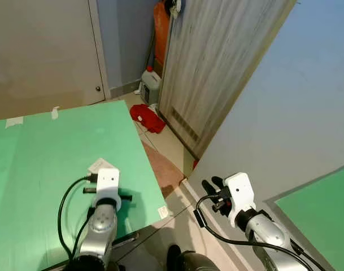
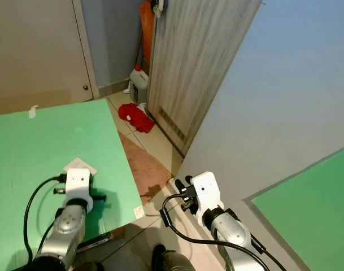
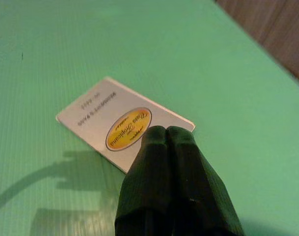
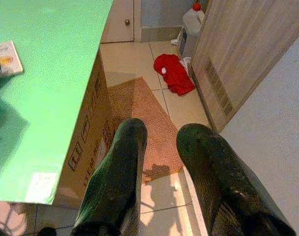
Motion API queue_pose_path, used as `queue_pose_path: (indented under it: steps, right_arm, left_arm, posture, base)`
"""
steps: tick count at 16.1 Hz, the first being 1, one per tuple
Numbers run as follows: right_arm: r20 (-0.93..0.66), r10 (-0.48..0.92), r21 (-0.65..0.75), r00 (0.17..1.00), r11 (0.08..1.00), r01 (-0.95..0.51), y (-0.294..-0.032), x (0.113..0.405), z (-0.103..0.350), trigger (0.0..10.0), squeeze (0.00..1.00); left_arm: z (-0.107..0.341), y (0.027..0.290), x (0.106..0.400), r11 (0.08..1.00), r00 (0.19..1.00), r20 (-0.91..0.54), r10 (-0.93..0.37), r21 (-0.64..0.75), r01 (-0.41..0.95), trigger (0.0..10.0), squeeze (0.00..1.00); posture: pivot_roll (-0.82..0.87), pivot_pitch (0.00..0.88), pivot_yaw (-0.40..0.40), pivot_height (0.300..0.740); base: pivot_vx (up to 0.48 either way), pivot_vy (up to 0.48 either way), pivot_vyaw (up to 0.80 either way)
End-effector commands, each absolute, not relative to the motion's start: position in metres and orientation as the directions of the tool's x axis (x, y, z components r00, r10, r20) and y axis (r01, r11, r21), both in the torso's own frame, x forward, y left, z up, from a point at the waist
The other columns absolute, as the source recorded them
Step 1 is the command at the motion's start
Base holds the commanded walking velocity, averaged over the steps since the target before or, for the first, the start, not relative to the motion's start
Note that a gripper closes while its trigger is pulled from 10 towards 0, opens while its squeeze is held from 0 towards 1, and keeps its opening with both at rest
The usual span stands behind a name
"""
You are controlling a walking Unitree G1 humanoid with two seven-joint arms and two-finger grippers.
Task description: Hang keys on a hook
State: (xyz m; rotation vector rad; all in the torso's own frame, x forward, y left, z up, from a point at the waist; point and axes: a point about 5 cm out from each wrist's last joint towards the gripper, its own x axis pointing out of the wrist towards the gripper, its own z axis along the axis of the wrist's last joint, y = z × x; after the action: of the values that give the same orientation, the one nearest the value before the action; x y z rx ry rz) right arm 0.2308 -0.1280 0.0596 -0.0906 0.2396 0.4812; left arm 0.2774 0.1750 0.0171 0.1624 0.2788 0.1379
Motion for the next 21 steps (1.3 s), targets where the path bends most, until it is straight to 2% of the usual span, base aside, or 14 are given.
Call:
queue_pose_path:
  steps: [1, 4, 7, 11, 14, 16, 19, 21]
  right_arm:
    - [-0.253, 0.428, -0.045, 0.868, 0.891, -0.452, -0.134, 0.232, 0.058, 10.0, 0.0]
    - [-0.247, 0.429, -0.046, 0.869, 0.891, -0.453, -0.133, 0.237, 0.057, 10.0, 0.0]
    - [-0.229, 0.438, -0.035, 0.869, 0.889, -0.457, -0.125, 0.243, 0.056, 10.0, 0.0]
    - [-0.157, 0.417, -0.026, 0.895, 0.904, -0.426, -0.117, 0.262, 0.067, 10.0, 0.0]
    - [-0.094, 0.36, 0.012, 0.928, 0.933, -0.36, -0.112, 0.288, 0.084, 10.0, 0.0]
    - [-0.038, 0.346, 0.004, 0.938, 0.938, -0.346, -0.11, 0.299, 0.095, 10.0, 0.0]
    - [0.072, 0.232, 0.091, 0.97, 0.967, -0.238, -0.125, 0.298, 0.104, 10.0, 0.0]
    - [0.095, 0.164, 0.143, 0.982, 0.974, -0.176, -0.135, 0.294, 0.107, 10.0, 0.0]
  left_arm:
    - [0.029, 0.17, 0.283, 0.983, 0.968, -0.213, 0.133, 0.15, -0.102, 0.0, 0.0]
    - [0.072, 0.171, 0.298, 0.983, 0.992, -0.053, 0.115, 0.154, -0.105, 0.0, 0.0]
    - [0.089, 0.172, 0.296, 0.984, 0.995, -0.012, 0.097, 0.153, -0.094, 0.0, 0.0]
    - [0.11, 0.171, 0.281, 0.98, 1.0, 0.002, -0.025, 0.196, 0.024, 0.0, 0.0]
    - [0.141, 0.167, 0.279, 0.985, 0.986, 0.086, -0.143, 0.11, 0.133, 0.0, 0.0]
    - [0.153, 0.168, 0.286, 0.993, 0.983, 0.155, -0.103, 0.078, 0.092, 0.0, 0.0]
    - [0.151, 0.182, 0.257, 0.995, 0.983, 0.171, -0.062, 0.093, 0.046, 0.0, 0.0]
    - [0.154, 0.184, 0.247, 0.99, 0.981, 0.181, -0.07, 0.131, 0.047, 0.0, 0.0]
  posture:
    - [-0.05, 0.132, -0.128, 0.74]
    - [-0.02, 0.12, -0.125, 0.74]
    - [0.01, 0.105, -0.114, 0.74]
    - [0.05, 0.049, -0.072, 0.74]
    - [0.06, 0.0, -0.037, 0.74]
    - [0.04, 0.0, -0.027, 0.74]
    - [0.04, 0.0, 0.002, 0.74]
    - [0.05, 0.0, 0.016, 0.74]
  base:
    - [0.0, 0.0, 0.0]
    - [0.0, 0.0, 0.0]
    - [0.0, 0.0, 0.0]
    - [0.0, 0.0, 0.0]
    - [0.0, 0.0, 0.0]
    - [0.0, 0.0, 0.0]
    - [0.0, 0.0, 0.0]
    - [0.0, 0.0, 0.0]
